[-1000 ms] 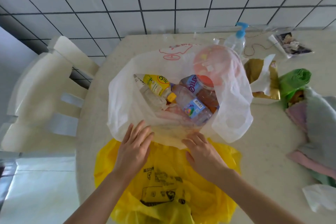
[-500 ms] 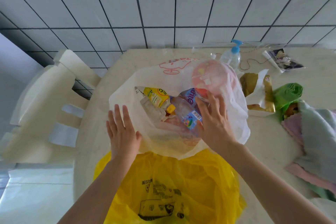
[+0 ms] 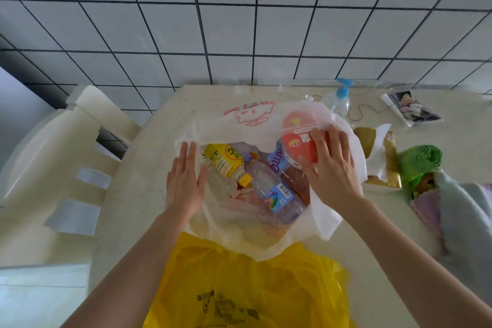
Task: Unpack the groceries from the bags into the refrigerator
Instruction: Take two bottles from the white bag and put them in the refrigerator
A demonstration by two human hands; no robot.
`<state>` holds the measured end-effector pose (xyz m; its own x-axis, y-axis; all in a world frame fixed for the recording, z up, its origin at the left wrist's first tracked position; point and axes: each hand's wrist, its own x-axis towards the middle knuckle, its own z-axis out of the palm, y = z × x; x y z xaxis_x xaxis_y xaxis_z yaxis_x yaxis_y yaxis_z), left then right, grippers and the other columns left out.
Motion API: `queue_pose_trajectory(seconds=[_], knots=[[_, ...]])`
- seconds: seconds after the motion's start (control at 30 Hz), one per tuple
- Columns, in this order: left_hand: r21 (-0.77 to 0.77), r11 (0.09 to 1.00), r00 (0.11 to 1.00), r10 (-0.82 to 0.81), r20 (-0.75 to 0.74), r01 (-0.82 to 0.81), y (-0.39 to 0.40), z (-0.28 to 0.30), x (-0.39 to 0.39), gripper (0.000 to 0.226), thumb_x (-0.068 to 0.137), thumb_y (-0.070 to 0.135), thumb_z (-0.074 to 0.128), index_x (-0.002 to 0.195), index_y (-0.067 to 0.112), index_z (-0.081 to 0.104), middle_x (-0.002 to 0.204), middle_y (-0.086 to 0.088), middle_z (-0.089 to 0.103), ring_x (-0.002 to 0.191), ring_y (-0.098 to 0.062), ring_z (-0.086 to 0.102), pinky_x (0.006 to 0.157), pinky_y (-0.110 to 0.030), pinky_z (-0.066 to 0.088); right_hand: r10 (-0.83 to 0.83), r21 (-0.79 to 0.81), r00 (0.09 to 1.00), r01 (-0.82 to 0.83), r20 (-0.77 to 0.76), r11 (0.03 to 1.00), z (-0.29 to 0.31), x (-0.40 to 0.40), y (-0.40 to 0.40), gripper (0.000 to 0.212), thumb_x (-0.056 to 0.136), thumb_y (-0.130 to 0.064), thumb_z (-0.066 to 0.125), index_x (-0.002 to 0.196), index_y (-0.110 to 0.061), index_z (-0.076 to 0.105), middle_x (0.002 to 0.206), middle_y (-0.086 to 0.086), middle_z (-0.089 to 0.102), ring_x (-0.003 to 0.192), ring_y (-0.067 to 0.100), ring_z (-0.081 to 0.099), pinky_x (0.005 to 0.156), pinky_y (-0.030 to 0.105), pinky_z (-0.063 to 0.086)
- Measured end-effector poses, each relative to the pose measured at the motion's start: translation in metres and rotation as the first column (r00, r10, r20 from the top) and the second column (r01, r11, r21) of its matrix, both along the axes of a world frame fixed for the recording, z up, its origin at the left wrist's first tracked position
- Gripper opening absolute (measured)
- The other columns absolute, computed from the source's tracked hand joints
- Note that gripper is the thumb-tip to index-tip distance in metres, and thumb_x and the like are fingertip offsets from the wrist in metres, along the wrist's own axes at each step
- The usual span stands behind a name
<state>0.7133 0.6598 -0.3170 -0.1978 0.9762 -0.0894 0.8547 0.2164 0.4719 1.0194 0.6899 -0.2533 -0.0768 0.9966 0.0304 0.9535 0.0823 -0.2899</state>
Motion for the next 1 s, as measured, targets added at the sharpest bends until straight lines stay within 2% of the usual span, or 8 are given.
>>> queue_pose_trajectory(seconds=[0.13,0.3,0.43,0.53,0.6,0.67,0.8,1.0], knots=[[0.011,0.999,0.999,-0.034,0.027,0.034,0.023,0.000,0.000,0.064,0.098,0.054,0.024,0.154,0.031,0.002,0.163,0.007,-0.004,0.149,-0.023,0.010,0.118,-0.048,0.023,0.009,-0.047,0.997,-0.013,-0.074,0.999,0.004,0.010,0.031,0.070,0.091,-0.061,0.024,0.146,-0.019,0.027,0.155,0.009,0.018,0.143,0.035,0.011,0.114,0.056,0.024],[0.075,0.997,0.997,-0.029,0.071,0.023,0.048,0.002,0.003,0.059,0.101,0.036,0.039,0.153,0.024,0.015,0.162,-0.006,0.009,0.147,-0.028,0.017,0.116,-0.047,0.026,-0.018,-0.123,0.986,-0.002,-0.166,0.992,0.012,0.018,0.064,0.060,0.094,-0.046,0.046,0.147,-0.024,0.027,0.156,0.001,0.020,0.141,0.031,0.017,0.112,0.050,0.027],[0.121,0.992,0.985,0.025,0.171,-0.047,0.067,0.003,0.000,0.044,0.099,0.025,0.047,0.141,0.020,0.039,0.160,-0.008,0.017,0.142,-0.030,0.030,0.110,-0.046,0.036,-0.046,-0.230,0.987,0.009,-0.155,0.973,0.020,0.022,0.094,0.060,0.093,-0.045,0.052,0.147,-0.032,0.028,0.151,0.002,0.033,0.134,0.034,0.036,0.102,0.052,0.042],[0.188,0.980,0.985,0.029,0.173,-0.062,0.085,0.011,-0.003,0.035,0.096,0.014,0.054,0.130,0.009,0.052,0.154,-0.014,0.031,0.135,-0.030,0.040,0.105,-0.036,0.036,-0.074,-0.308,0.979,0.013,-0.190,0.951,0.024,0.022,0.113,0.052,0.094,-0.043,0.052,0.142,-0.030,0.036,0.138,0.007,0.049,0.115,0.031,0.055,0.086,0.042,0.053],[0.210,0.975,0.985,0.030,0.169,-0.065,0.098,0.016,-0.005,0.033,0.096,0.007,0.051,0.128,0.002,0.055,0.141,-0.018,0.048,0.127,-0.032,0.047,0.100,-0.029,0.035,-0.050,-0.331,0.988,-0.001,-0.145,0.944,0.027,0.019,0.123,0.046,0.094,-0.047,0.049,0.136,-0.028,0.043,0.124,0.006,0.059,0.096,0.024,0.061,0.076,0.034,0.053],[0.217,0.973,0.983,0.034,0.183,-0.074,0.110,0.018,-0.007,0.024,0.097,0.009,0.049,0.116,0.000,0.061,0.119,-0.020,0.062,0.109,-0.034,0.056,0.082,-0.025,0.036,-0.020,-0.360,0.997,-0.011,-0.081,0.933,0.029,0.012,0.131,0.043,0.093,-0.054,0.044,0.127,-0.028,0.049,0.110,0.005,0.064,0.083,0.020,0.062,0.069,0.030,0.054],[0.137,0.986,0.981,0.074,0.181,-0.099,0.127,0.019,-0.016,0.022,0.100,0.020,0.047,0.082,0.008,0.054,0.081,-0.012,0.060,0.076,-0.027,0.051,0.063,-0.028,0.027,0.073,-0.406,0.992,-0.023,0.106,0.913,0.033,-0.015,0.148,0.052,0.093,-0.062,0.035,0.116,-0.021,0.056,0.093,0.004,0.059,0.070,0.015,0.059,0.065,0.029,0.051],[0.000,0.991,0.969,0.135,0.205,-0.137,0.140,0.019,-0.040,0.024,0.098,0.023,0.051,0.080,0.011,0.060,0.076,-0.006,0.057,0.078,-0.026,0.051,0.064,-0.030,0.031,-0.005,-0.497,0.980,0.106,0.200,0.861,0.034,-0.051,0.179,0.054,0.089,-0.060,0.042,0.100,-0.010,0.059,0.082,0.007,0.060,0.073,0.022,0.060,0.075,0.035,0.051]])
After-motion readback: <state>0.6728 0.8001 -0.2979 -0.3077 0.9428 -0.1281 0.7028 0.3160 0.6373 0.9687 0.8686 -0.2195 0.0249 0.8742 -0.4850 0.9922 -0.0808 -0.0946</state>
